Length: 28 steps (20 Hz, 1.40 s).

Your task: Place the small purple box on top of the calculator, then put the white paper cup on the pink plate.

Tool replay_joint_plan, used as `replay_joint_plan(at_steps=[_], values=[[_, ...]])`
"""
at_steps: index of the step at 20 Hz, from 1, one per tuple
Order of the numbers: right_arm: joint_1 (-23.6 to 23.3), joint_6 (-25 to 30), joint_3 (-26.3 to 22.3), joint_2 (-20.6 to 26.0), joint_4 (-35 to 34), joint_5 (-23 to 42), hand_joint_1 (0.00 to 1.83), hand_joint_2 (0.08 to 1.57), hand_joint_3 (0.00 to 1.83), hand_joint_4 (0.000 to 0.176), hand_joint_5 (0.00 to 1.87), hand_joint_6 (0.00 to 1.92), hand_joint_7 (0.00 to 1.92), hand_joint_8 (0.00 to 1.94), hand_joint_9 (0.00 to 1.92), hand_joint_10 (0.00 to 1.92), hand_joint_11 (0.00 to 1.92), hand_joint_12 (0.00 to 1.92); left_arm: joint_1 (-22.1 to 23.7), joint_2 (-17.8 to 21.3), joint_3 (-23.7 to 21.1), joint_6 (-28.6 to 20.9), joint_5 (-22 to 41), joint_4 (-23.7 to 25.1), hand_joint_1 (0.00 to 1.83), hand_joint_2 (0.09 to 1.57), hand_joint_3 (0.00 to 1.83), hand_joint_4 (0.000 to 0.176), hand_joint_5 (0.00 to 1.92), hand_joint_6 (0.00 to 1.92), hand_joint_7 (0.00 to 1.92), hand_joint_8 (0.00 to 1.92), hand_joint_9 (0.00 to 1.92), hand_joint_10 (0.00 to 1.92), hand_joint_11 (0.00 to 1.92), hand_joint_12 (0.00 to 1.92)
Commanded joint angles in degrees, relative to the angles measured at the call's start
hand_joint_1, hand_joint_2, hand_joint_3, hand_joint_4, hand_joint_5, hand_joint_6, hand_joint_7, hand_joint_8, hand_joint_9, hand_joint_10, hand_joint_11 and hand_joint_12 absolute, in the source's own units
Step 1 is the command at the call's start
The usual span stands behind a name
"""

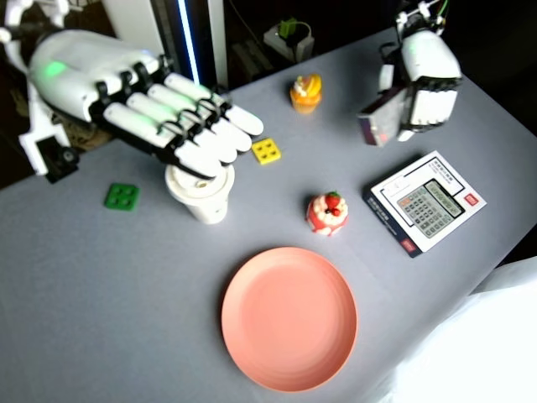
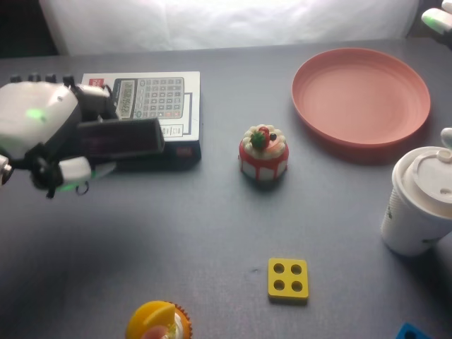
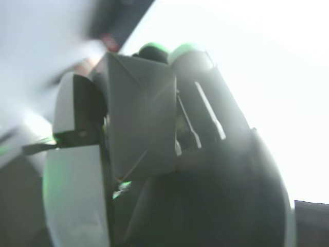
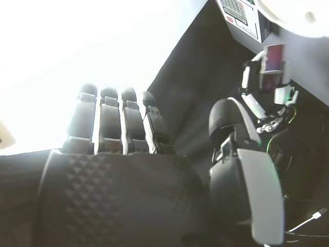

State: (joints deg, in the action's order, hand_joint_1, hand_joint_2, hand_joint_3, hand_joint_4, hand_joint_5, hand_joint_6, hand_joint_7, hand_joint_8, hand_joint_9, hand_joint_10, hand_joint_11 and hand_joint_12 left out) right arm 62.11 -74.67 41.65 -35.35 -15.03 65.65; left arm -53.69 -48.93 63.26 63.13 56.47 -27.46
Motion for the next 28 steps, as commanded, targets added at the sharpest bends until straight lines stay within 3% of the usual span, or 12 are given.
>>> replay_joint_plan(at_steps=[1, 5, 8, 9, 11, 15, 17, 18, 19, 20, 26, 28], values=[[-0.3, 0.0, 0.3, 0.0, -0.1, 7.3, 0.19, 1.33, 0.02, 0.000, 0.00, 0.00, 0.00, 0.00, 0.00, 0.00, 0.00, 0.00, 1.3, -0.9, 0.6, 0.0, 5.7, 0.2, 1.23, 1.21, 0.00, 0.000, 0.80, 1.00, 0.85, 1.51, 0.96, 1.71, 0.98, 1.92], [0.0, 0.5, 0.6, -0.5, -0.2, 7.3, 0.16, 1.33, 0.01, 0.000, 0.00, 0.00, 0.00, 0.00, 0.00, 0.00, 0.00, 0.00, 6.1, -5.6, 7.0, -0.1, -0.9, -5.5, 1.26, 1.16, 0.00, 0.000, 0.84, 1.00, 0.97, 1.25, 1.00, 1.22, 0.92, 1.64], [0.0, 1.0, 0.9, -1.0, -0.2, 7.2, 0.16, 1.32, 0.01, 0.000, 0.00, 0.00, 0.00, 0.00, 0.00, 0.00, 0.00, 0.00, 8.4, -7.7, 10.5, -0.2, -4.8, -8.4, 1.37, 1.13, 0.00, 0.000, 0.81, 1.05, 0.96, 1.03, 0.99, 1.25, 0.83, 1.46], [0.0, 1.3, 1.0, -1.1, -0.2, 7.0, 0.17, 1.32, 0.01, 0.000, 0.00, 0.00, 0.00, 0.00, 0.00, 0.00, 0.00, 0.00, 9.4, -8.4, 12.0, -0.2, -6.4, -9.6, 1.26, 1.16, 0.00, 0.000, 0.81, 1.09, 0.96, 1.17, 0.98, 1.15, 0.86, 1.54], [0.0, 1.4, 1.2, -1.4, -0.2, 6.8, 0.18, 1.33, 0.01, 0.000, 0.00, 0.00, 0.00, 0.00, 0.00, 0.00, 0.00, 0.00, 11.3, -9.5, 14.3, -0.1, -9.5, -10.7, 1.35, 1.19, 0.01, 0.000, 0.74, 1.18, 0.81, 1.24, 0.86, 1.42, 0.76, 1.61], [0.1, 1.8, 1.6, -1.9, -0.2, 6.7, 0.20, 1.34, 0.01, 0.000, 0.00, 0.00, 0.00, 0.00, 0.00, 0.00, 0.00, 0.00, 14.0, -11.6, 18.6, 1.8, -15.3, -14.8, 1.35, 1.20, 0.00, 0.000, 0.70, 1.20, 0.79, 1.29, 0.86, 1.47, 0.80, 1.66], [0.1, 2.0, 1.6, -1.9, -0.2, 6.7, 0.21, 1.34, 0.01, 0.000, 0.00, 0.00, 0.00, 0.00, 0.00, 0.00, 0.00, 0.00, 14.8, -11.9, 19.3, 5.0, -17.5, -16.8, 1.33, 1.25, 0.01, 0.000, 0.52, 1.37, 0.78, 1.41, 0.74, 1.55, 0.54, 1.74], [0.1, 2.1, 1.7, -1.9, -0.2, 6.7, 0.20, 1.34, 0.01, 0.000, 0.00, 0.00, 0.00, 0.00, 0.00, 0.00, 0.00, 0.00, 14.8, -12.1, 19.6, 5.3, -18.1, -17.3, 1.21, 1.28, 0.00, 0.000, 0.50, 1.45, 0.81, 1.43, 0.62, 1.31, 0.29, 1.81], [0.1, 2.1, 1.7, -1.9, -0.2, 6.7, 0.19, 1.33, 0.00, 0.000, 0.00, 0.00, 0.00, 0.00, 0.00, 0.00, 0.00, 0.00, 14.8, -12.1, 19.7, 5.3, -18.2, -17.3, 1.29, 1.22, 0.00, 0.000, 0.40, 1.00, 0.79, 1.35, 0.55, 1.16, 0.14, 1.82], [0.2, 2.2, 1.7, -1.9, -0.2, 6.7, 0.19, 1.33, 0.00, 0.000, 0.00, 0.00, 0.00, 0.00, 0.00, 0.00, 0.00, 0.00, 14.8, -12.1, 19.6, 5.3, -18.2, -17.3, 1.18, 1.20, 0.00, 0.000, 0.39, 0.80, 0.59, 0.98, 0.48, 1.05, 0.21, 1.79], [0.3, 2.4, 1.8, -2.0, -0.2, 6.7, 0.23, 1.33, 0.00, 0.000, 0.00, 0.00, 0.00, 0.00, 0.00, 0.00, 0.00, 0.00, 15.3, -12.0, 18.8, 5.3, -16.9, -15.6, 0.90, 1.19, 0.00, 0.001, 0.17, 0.38, 0.25, 0.13, 0.01, 0.86, 0.00, 1.68], [0.3, 2.4, 1.8, -2.0, -0.2, 6.7, 0.23, 1.33, 0.00, 0.000, 0.00, 0.00, 0.00, 0.00, 0.00, 0.00, 0.00, 0.00, 15.4, -11.8, 18.6, 5.3, -16.6, -15.3, 0.89, 1.19, 0.00, 0.008, 0.16, 0.32, 0.23, 0.07, 0.00, 0.73, 0.00, 1.59]])
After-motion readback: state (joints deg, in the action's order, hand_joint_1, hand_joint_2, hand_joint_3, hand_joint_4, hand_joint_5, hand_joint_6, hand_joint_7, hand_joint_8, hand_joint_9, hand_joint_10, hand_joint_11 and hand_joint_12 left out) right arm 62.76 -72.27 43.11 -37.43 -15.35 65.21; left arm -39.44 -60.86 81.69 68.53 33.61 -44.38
